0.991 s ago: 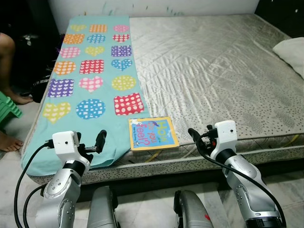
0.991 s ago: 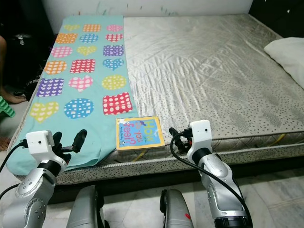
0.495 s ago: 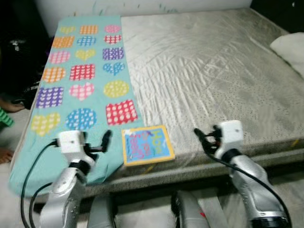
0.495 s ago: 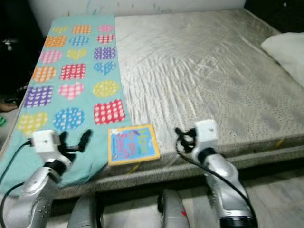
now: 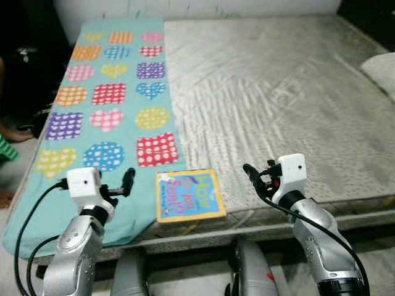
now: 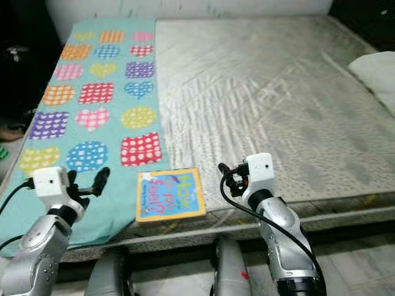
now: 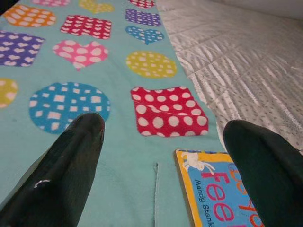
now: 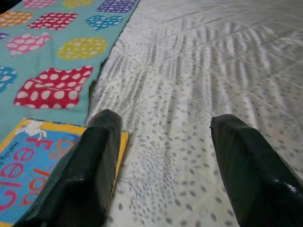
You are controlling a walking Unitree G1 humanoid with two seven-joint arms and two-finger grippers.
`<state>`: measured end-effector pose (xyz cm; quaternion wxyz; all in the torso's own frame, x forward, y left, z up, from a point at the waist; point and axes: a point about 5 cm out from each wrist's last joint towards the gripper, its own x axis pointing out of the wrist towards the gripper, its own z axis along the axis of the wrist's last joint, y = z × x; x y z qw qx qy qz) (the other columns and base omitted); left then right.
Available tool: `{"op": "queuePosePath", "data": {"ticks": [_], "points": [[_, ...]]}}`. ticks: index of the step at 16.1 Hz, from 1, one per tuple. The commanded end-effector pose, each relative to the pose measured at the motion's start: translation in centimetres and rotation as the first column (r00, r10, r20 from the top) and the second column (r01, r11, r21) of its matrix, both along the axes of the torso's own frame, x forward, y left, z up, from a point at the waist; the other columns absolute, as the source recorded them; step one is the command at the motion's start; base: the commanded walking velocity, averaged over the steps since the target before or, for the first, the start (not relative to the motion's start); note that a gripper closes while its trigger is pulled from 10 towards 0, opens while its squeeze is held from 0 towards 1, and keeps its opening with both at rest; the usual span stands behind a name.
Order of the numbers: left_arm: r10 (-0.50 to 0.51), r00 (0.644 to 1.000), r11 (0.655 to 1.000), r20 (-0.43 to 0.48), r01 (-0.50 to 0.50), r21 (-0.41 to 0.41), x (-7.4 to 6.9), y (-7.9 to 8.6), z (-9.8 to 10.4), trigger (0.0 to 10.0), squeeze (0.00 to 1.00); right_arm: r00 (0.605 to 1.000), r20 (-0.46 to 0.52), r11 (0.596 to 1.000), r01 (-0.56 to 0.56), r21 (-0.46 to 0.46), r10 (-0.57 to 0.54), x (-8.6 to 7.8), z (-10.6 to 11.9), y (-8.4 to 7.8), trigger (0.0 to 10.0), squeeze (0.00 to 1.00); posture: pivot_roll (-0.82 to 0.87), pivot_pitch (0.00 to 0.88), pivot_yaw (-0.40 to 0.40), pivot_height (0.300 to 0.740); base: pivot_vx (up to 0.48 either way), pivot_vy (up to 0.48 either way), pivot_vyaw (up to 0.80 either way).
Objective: Clean up the room
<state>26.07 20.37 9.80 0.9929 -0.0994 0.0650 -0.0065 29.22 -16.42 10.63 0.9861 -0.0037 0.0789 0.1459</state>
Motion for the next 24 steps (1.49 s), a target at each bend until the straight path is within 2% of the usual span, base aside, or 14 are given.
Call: {"op": "queuePosePath", "data": {"ticks": [1,5,7,9,11,13,16,18,20,22,23,24], "points": [[0.015,1.0,1.0,-0.027,-0.014,0.006,-0.2,0.3,-0.3,10.0,0.0,1.0,-0.002,1.0,-0.009,0.003,0.009,-0.2,0.0,0.1,10.0,0.0,-0.12,0.109,-0.011,0.542,0.0,0.0,0.0],[0.061,0.997,0.998,-0.052,-0.063,-0.026,-0.2,1.1,-0.5,10.0,0.0,1.0,-0.012,1.0,-0.006,0.011,0.006,-0.5,-0.1,-0.2,10.0,0.0,-0.13,0.12,-0.013,0.532,0.0,0.0,0.0],[0.074,0.995,0.993,-0.069,-0.08,-0.091,0.1,1.4,-0.4,10.0,0.0,1.0,-0.016,1.0,-0.007,0.011,0.008,-0.6,-0.1,-0.2,10.0,0.0,-0.13,0.125,-0.016,0.532,0.0,0.0,0.0],[0.064,0.99,0.984,-0.122,-0.083,-0.157,1.0,1.3,-0.5,10.0,0.0,1.0,-0.023,1.0,-0.006,0.01,0.007,-0.8,-0.1,-0.3,10.0,0.0,-0.13,0.13,-0.019,0.532,0.0,0.0,0.0],[0.034,0.988,0.974,-0.148,-0.066,-0.218,1.4,0.8,-0.7,10.0,0.0,1.0,-0.025,1.0,-0.008,0.008,0.008,-1.0,-0.1,-0.4,10.0,0.0,-0.14,0.132,-0.02,0.532,0.0,0.0,0.0],[-0.077,0.981,0.968,-0.178,0.031,-0.248,2.0,-1.2,-1.2,10.0,0.0,0.999,-0.03,1.0,-0.014,0.002,0.014,-1.0,-0.2,-0.4,10.0,0.0,-0.14,0.131,-0.025,0.532,0.0,0.0,0.0],[-0.143,0.966,0.96,-0.214,0.083,-0.267,2.6,-2.3,-1.6,10.0,0.0,1.0,-0.022,1.0,-0.004,-0.012,0.004,-1.1,0.0,-0.6,10.0,0.0,-0.16,0.129,-0.026,0.532,0.0,0.0,0.0],[-0.168,0.96,0.958,-0.223,0.105,-0.268,2.8,-2.5,-1.8,10.0,0.0,1.0,-0.004,1.0,0.016,-0.017,-0.016,-1.3,0.5,-1.0,10.0,0.0,-0.17,0.13,-0.024,0.532,0.0,0.0,0.0],[-0.179,0.953,0.959,-0.244,0.114,-0.258,3.0,-2.3,-2.1,10.0,0.0,0.999,-0.004,0.999,0.049,0.015,-0.049,-1.7,1.5,-1.9,10.0,0.0,-0.19,0.135,-0.019,0.532,0.0,0.0,0.0],[-0.212,0.939,0.952,-0.271,0.135,-0.275,2.9,-2.7,-2.3,10.0,0.0,0.999,-0.032,0.999,-0.015,0.03,0.016,-3.3,2.1,-2.3,10.0,0.0,-0.2,0.15,-0.021,0.532,0.0,0.0,0.0],[-0.214,0.927,0.954,-0.309,0.13,-0.269,2.6,-2.7,-2.9,10.0,0.0,0.997,-0.066,0.999,-0.049,0.015,0.05,-4.7,1.7,-2.7,10.0,0.0,-0.21,0.156,-0.025,0.532,0.0,0.0,0.0],[-0.212,0.923,0.956,-0.32,0.127,-0.266,2.5,-2.6,-3.2,10.0,0.0,0.996,-0.077,0.999,-0.053,0.006,0.053,-5.1,1.5,-2.9,10.0,0.0,-0.21,0.157,-0.026,0.532,0.0,0.0,0.0]]}}
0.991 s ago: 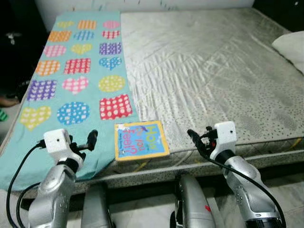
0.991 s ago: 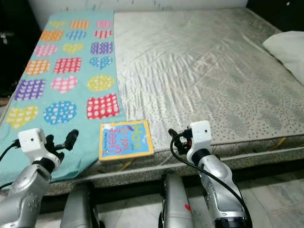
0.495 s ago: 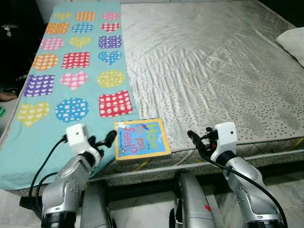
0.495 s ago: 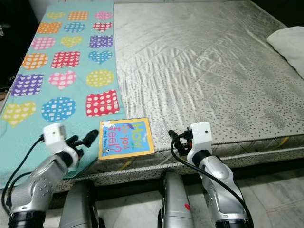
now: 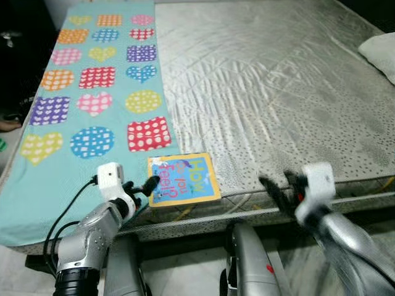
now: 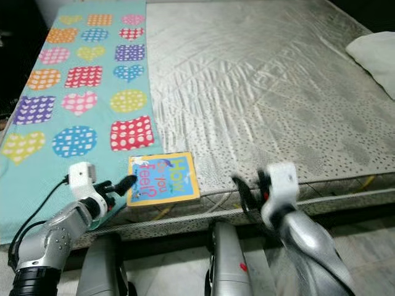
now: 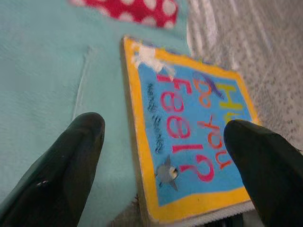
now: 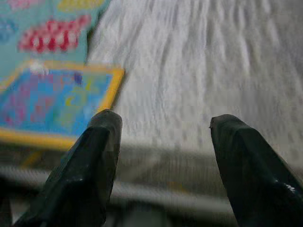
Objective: Clean up the room
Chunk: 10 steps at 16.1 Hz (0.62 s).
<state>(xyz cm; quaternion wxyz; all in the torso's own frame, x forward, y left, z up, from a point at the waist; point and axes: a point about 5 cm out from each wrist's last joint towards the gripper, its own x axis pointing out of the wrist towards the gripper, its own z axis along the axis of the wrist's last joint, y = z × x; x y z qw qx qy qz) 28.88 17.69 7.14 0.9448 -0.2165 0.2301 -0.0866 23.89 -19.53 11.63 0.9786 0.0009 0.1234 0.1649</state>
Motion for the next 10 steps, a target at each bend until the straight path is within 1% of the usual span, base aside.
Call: {"op": "queuePosePath", "data": {"ticks": [1,3,4,7,9,10], "points": [[0.007,0.999,1.0,-0.04,-0.007,-0.004,-0.3,0.3,-0.8,10.0,0.0,1.0,-0.014,1.0,-0.007,-0.01,0.007,-0.5,0.0,-0.2,10.0,0.0,-0.22,0.162,-0.026,0.532,0.0,0.0,0.0],[0.004,0.999,1.0,-0.046,-0.004,-0.006,-0.1,0.5,-0.9,10.0,0.0,1.0,-0.014,1.0,-0.001,-0.011,0.001,-0.5,0.2,-0.2,10.0,0.0,-0.22,0.165,-0.026,0.532,0.0,0.0,0.0],[-0.006,0.997,1.0,-0.074,0.006,-0.003,0.1,0.6,-1.3,10.0,0.0,1.0,-0.015,1.0,-0.002,-0.016,0.002,-0.6,0.4,-0.1,10.0,0.0,-0.24,0.167,-0.026,0.532,0.0,0.0,0.0],[-0.033,0.995,0.999,-0.091,0.033,-0.008,0.5,0.4,-1.5,10.0,0.0,1.0,-0.013,0.999,-0.017,-0.037,0.017,-1.0,0.8,-0.1,10.0,0.0,-0.25,0.17,-0.029,0.532,0.0,0.0,0.0],[-0.028,0.995,0.999,-0.095,0.024,-0.04,0.9,0.4,-1.7,10.0,0.0,1.0,-0.014,0.999,-0.011,-0.045,0.011,-1.2,0.9,-0.4,10.0,0.0,-0.25,0.17,-0.03,0.532,0.0,0.0,0.0],[-0.03,0.995,0.999,-0.099,0.026,-0.043,1.0,0.3,-1.8,10.0,0.0,1.0,-0.011,0.999,-0.009,-0.047,0.009,-1.1,1.1,-0.4,10.0,0.0,-0.27,0.172,-0.032,0.532,0.0,0.0,0.0]]}}
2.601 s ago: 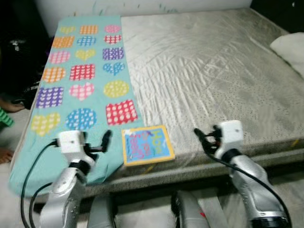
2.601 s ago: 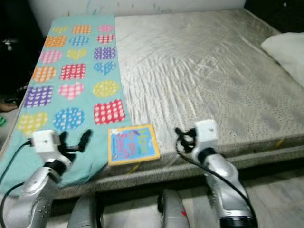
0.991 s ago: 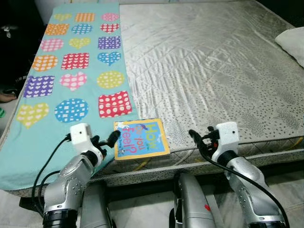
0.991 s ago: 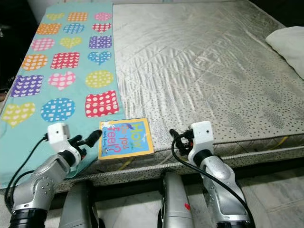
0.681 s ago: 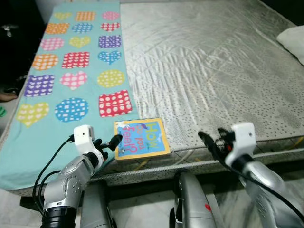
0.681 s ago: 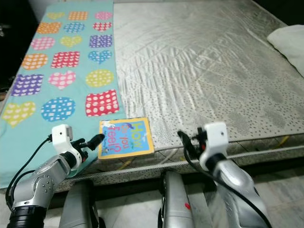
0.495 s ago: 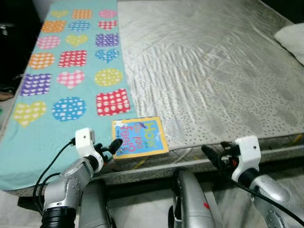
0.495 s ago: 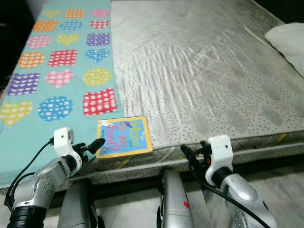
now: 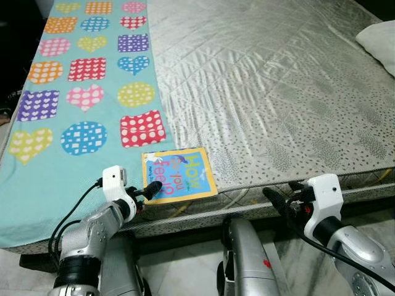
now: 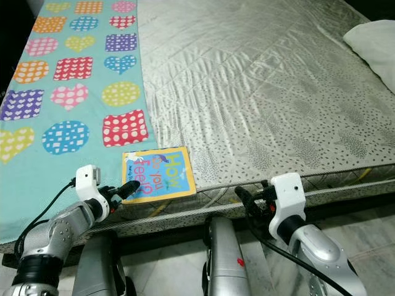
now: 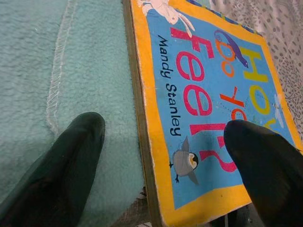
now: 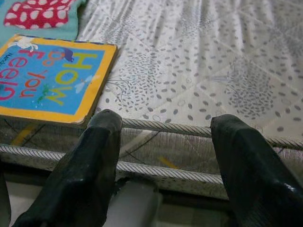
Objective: Clean up the room
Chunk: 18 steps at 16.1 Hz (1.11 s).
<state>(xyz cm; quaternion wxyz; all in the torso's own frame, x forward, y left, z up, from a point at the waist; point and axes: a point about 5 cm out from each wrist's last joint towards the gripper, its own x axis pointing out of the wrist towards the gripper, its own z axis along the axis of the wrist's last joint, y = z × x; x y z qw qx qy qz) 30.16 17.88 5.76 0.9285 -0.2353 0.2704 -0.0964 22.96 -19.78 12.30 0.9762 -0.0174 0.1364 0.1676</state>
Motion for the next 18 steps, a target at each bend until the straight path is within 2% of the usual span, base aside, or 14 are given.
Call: {"op": "queuePosePath", "data": {"ticks": [1,4,12,18], "points": [[-0.001,1.0,1.0,-0.031,0.001,-0.017,-0.1,0.0,-0.6,10.0,0.0,1.0,0.011,1.0,0.004,-0.01,-0.004,-0.1,0.5,-0.2,10.0,0.0,-0.27,0.171,-0.034,0.532,0.0,0.0,0.0],[-0.051,0.998,0.997,-0.022,0.049,-0.062,0.2,-0.4,-0.5,10.0,0.0,1.0,0.017,1.0,0.006,-0.013,-0.005,0.1,0.7,-0.1,10.0,0.0,-0.27,0.169,-0.038,0.532,0.0,0.0,0.0],[-0.178,0.984,0.981,0.0,0.178,-0.073,0.7,-2.0,-0.4,10.0,0.0,0.999,0.035,1.0,-0.002,-0.012,0.002,0.7,1.0,0.5,10.0,0.0,-0.28,0.164,-0.037,0.532,0.0,0.0,0.0],[-0.251,0.967,0.967,-0.053,0.247,-0.064,0.2,-2.0,-1.0,10.0,0.0,0.999,0.044,1.0,-0.014,-0.016,0.015,1.1,1.0,0.8,10.0,0.0,-0.27,0.163,-0.043,0.532,0.0,0.0,0.0]]}}
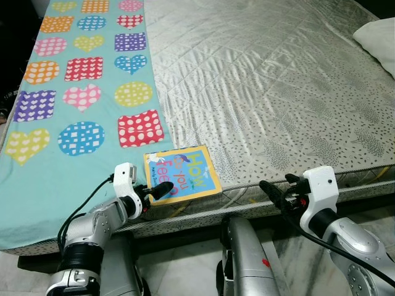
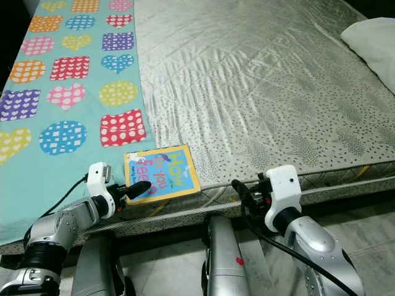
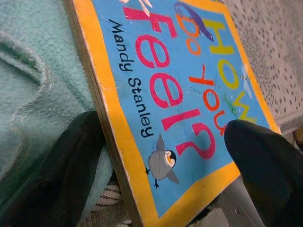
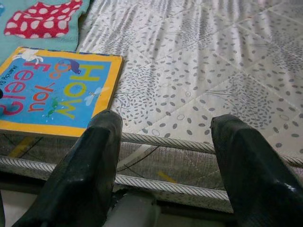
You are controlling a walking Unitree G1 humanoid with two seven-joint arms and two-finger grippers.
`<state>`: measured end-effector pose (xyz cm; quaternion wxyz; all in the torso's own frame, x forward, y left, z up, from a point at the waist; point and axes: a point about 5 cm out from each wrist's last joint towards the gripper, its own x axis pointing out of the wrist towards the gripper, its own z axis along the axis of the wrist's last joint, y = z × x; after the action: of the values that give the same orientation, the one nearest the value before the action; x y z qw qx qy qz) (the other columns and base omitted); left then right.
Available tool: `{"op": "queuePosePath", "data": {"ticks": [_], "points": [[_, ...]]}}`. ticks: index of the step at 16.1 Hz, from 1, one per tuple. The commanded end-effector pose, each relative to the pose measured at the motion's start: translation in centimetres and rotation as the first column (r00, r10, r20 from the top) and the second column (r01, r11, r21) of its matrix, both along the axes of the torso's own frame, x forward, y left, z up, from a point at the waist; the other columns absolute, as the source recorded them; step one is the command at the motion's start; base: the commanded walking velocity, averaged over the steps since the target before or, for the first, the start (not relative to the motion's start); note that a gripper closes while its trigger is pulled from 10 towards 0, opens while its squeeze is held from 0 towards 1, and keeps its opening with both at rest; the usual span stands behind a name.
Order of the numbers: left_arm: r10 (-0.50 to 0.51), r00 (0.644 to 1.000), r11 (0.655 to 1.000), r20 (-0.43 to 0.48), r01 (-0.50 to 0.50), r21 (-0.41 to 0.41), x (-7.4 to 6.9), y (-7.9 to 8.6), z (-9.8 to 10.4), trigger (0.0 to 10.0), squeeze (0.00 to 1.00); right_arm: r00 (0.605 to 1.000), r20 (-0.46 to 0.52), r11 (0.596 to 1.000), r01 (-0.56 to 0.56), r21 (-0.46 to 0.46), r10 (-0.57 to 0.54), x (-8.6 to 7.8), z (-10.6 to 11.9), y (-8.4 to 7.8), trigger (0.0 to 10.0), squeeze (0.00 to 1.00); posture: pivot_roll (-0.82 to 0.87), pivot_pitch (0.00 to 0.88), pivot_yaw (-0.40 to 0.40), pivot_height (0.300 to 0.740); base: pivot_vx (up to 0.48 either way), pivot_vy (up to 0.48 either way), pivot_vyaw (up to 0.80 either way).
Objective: Clean up the room
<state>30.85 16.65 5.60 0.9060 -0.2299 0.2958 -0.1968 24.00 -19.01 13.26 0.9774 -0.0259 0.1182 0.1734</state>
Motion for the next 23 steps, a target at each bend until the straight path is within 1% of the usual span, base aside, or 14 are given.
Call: {"op": "queuePosePath", "data": {"ticks": [1,2,3,5,10,12,13,14,15,16,18,19,21,23], "points": [[-0.063,0.997,0.998,-0.051,0.063,-0.01,-0.6,-0.9,-0.9,5.8,0.0,1.0,0.009,1.0,-0.001,-0.007,0.001,0.1,0.1,0.1,10.0,0.0,-0.27,0.16,-0.043,0.532,0.0,0.0,0.0],[-0.071,0.996,0.997,-0.051,0.07,-0.015,-0.6,-1.0,-0.9,1.1,0.0,1.0,0.014,1.0,-0.001,-0.008,0.001,0.2,0.1,0.1,10.0,0.0,-0.27,0.158,-0.044,0.532,0.0,0.0,0.0],[-0.073,0.996,0.997,-0.045,0.072,-0.017,-0.6,-1.1,-0.9,0.0,0.0,1.0,0.018,1.0,0.0,-0.009,0.0,0.3,0.2,0.1,10.0,0.0,-0.27,0.158,-0.044,0.532,0.0,0.0,0.0],[-0.057,0.998,0.998,-0.034,0.056,-0.018,-0.3,-1.1,-0.9,0.0,0.0,1.0,0.025,1.0,0.006,-0.012,-0.005,0.4,0.3,0.1,10.0,0.0,-0.27,0.156,-0.044,0.532,0.0,0.0,0.0],[-0.046,0.998,0.999,0.047,0.047,-0.02,0.3,-1.5,-0.2,0.0,0.0,0.999,0.035,1.0,0.005,-0.017,-0.005,0.6,0.3,0.2,10.0,0.0,-0.27,0.15,-0.048,0.532,0.0,0.0,0.0],[-0.067,0.994,0.997,0.087,0.07,-0.036,0.3,-2.0,0.2,0.0,0.0,0.999,0.039,1.0,0.007,-0.02,-0.006,0.8,0.3,0.2,10.0,0.0,-0.27,0.152,-0.049,0.532,0.0,0.0,0.0],[-0.089,0.99,0.995,0.107,0.092,-0.023,0.2,-2.2,0.2,0.0,0.0,0.999,0.043,1.0,0.009,-0.021,-0.008,1.0,0.4,0.2,10.0,0.0,-0.27,0.152,-0.049,0.532,0.0,0.0,0.0],[-0.107,0.988,0.994,0.112,0.108,-0.011,0.1,-2.3,0.2,0.6,0.0,0.999,0.045,1.0,0.01,-0.022,-0.009,1.0,0.4,0.2,10.0,0.0,-0.27,0.151,-0.049,0.532,0.0,0.0,0.0],[-0.135,0.984,0.991,0.12,0.136,-0.002,-0.1,-2.6,0.3,4.0,0.0,0.999,0.046,1.0,0.01,-0.023,-0.009,1.1,0.4,0.2,10.0,0.0,-0.27,0.152,-0.049,0.532,0.0,0.0,0.0],[-0.17,0.977,0.985,0.129,0.167,0.034,-0.2,-2.7,0.3,10.0,0.0,0.999,0.048,1.0,0.01,-0.023,-0.009,1.1,0.4,0.2,10.0,0.0,-0.27,0.153,-0.049,0.532,0.0,0.0,0.0],[-0.165,0.977,0.986,0.136,0.159,0.053,-0.2,-2.7,0.4,10.0,0.0,0.999,0.048,1.0,0.011,-0.023,-0.009,1.1,0.4,0.2,10.0,0.0,-0.27,0.155,-0.047,0.532,0.0,0.0,0.0],[-0.137,0.982,0.99,0.133,0.132,0.041,-0.3,-2.4,0.4,10.0,0.0,0.999,0.047,1.0,0.012,-0.023,-0.011,1.1,0.3,0.3,10.0,0.0,-0.26,0.156,-0.049,0.532,0.0,0.0,0.0],[-0.117,0.988,0.992,0.105,0.112,0.051,-0.4,-2.1,0.0,10.0,0.0,0.999,0.048,1.0,0.011,-0.022,-0.01,1.1,0.3,0.3,10.0,0.0,-0.26,0.157,-0.05,0.532,0.0,0.0,0.0],[-0.087,0.992,0.996,0.091,0.084,0.04,0.0,-1.9,-0.2,10.0,0.0,0.999,0.049,1.0,0.009,-0.022,-0.008,1.2,0.3,0.4,10.0,0.0,-0.27,0.157,-0.051,0.532,0.0,0.0,0.0]]}}
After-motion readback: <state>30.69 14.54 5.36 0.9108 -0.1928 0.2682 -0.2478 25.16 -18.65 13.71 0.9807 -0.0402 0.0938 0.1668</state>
